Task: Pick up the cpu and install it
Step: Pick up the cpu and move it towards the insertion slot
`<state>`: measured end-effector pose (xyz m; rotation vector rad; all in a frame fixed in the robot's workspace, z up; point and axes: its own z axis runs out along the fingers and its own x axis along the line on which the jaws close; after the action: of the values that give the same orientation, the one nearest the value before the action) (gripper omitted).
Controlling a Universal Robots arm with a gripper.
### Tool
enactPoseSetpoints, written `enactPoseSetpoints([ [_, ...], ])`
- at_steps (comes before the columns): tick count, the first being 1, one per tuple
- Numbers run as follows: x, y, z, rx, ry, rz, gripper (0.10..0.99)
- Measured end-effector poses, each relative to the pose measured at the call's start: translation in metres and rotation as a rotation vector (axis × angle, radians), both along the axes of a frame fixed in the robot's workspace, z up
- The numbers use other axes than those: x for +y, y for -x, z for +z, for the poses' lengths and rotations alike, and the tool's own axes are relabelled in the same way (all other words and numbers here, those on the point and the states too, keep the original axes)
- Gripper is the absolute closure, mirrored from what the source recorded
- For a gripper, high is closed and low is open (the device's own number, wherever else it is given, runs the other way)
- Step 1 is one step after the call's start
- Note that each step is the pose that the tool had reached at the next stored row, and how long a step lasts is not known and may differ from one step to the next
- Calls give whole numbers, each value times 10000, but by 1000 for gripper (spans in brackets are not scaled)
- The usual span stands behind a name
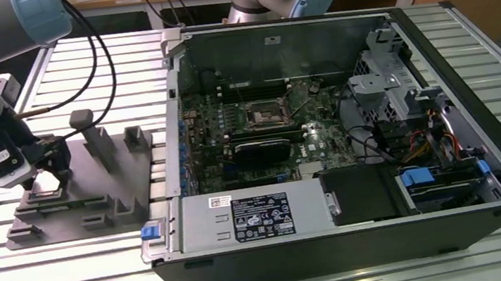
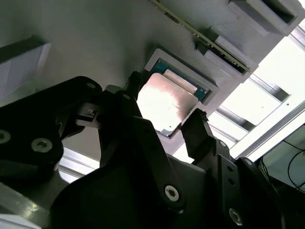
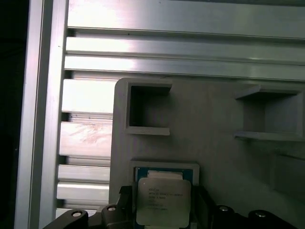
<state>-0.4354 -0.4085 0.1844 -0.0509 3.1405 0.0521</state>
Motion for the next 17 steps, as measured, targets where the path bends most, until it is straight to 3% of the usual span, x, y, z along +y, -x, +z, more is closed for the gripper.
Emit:
enactPoseSetpoints([
  [11,-1,18,1,2,1,-1,455],
  [13,-1,18,1,2,1,-1,471],
  [14,-1,18,1,2,1,-1,541],
  [17,-1,18,1,2,1,0,541],
])
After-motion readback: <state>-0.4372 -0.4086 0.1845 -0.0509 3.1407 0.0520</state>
